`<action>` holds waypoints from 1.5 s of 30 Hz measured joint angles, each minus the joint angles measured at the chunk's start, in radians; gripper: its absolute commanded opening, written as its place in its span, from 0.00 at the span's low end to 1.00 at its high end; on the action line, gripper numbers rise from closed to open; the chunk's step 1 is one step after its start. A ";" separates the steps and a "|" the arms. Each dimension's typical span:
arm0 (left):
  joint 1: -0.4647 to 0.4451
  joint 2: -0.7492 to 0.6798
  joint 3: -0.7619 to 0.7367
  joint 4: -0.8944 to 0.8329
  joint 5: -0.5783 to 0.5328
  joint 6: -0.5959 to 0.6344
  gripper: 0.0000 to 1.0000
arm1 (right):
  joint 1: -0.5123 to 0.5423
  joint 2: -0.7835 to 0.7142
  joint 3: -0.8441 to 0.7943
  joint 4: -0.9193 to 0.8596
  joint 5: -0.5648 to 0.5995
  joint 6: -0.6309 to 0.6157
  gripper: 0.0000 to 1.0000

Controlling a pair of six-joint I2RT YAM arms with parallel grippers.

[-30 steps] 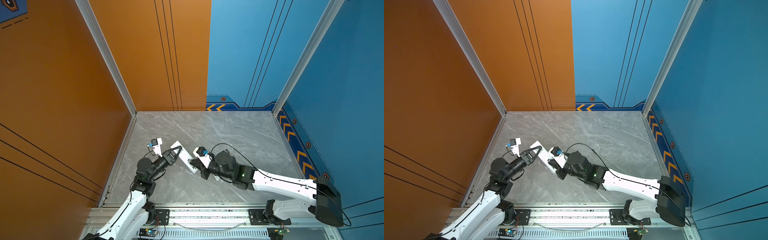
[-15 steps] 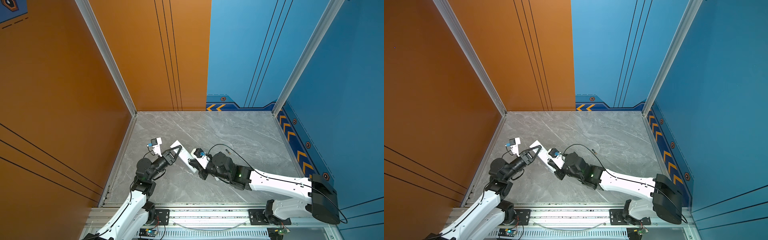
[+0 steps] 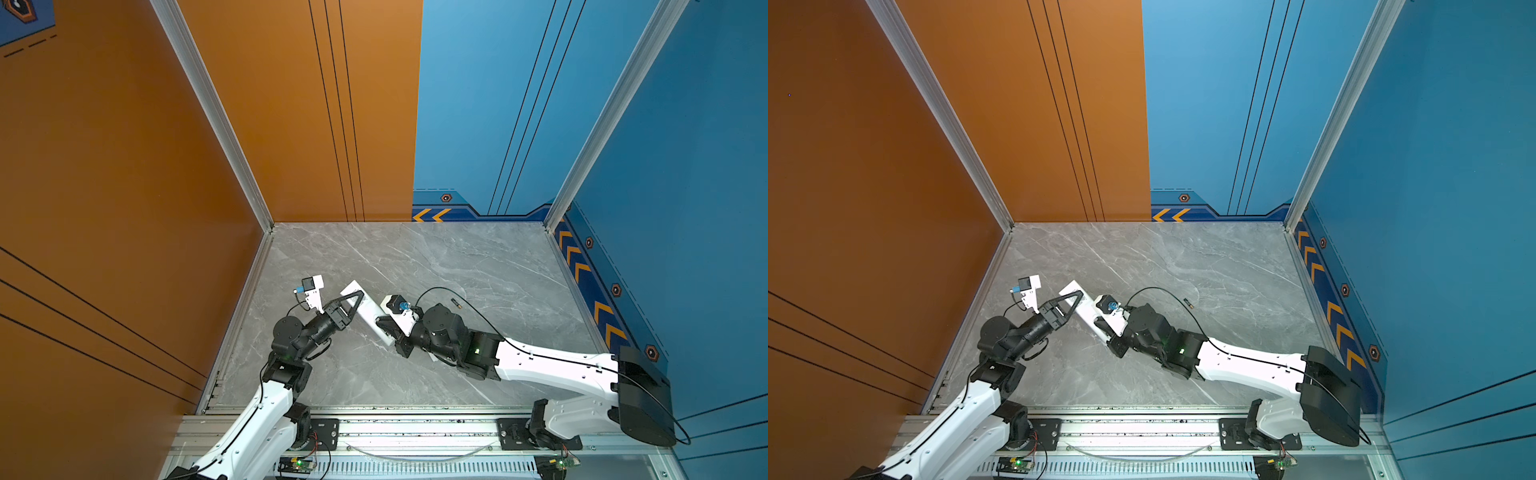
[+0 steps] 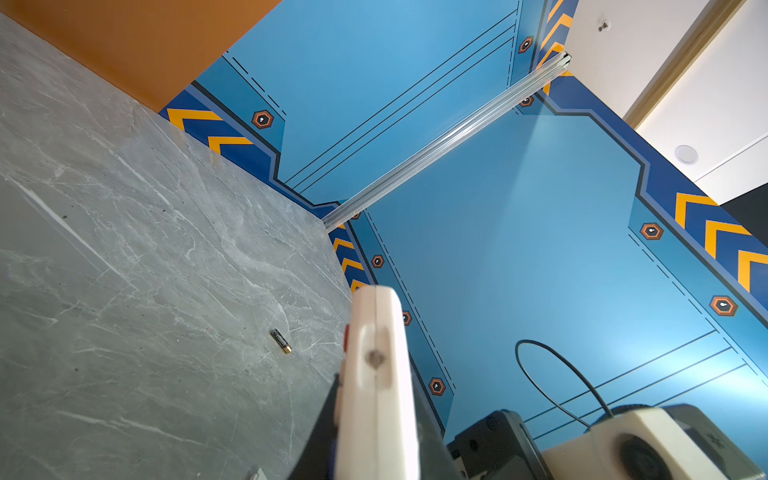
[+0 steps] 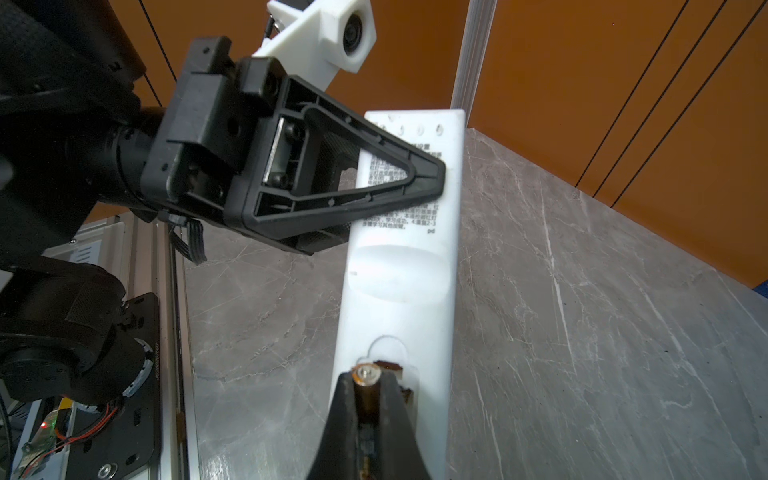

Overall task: Load the batteries into the remote control
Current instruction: 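Lower the battery end into the compartment beside the spring contact with the right gripper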

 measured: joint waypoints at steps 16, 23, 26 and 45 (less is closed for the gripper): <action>0.000 0.000 0.000 0.003 0.000 0.000 0.00 | 0.000 0.004 0.000 0.010 0.000 0.001 0.00; 0.000 0.000 0.000 0.003 0.000 0.000 0.00 | 0.000 0.005 -0.011 0.013 0.000 0.003 0.00; 0.000 0.000 0.000 0.003 0.000 0.001 0.00 | 0.000 0.005 -0.017 0.021 0.000 0.004 0.00; 0.000 0.000 0.000 0.003 0.000 0.001 0.00 | 0.005 0.005 -0.025 0.031 0.000 0.012 0.11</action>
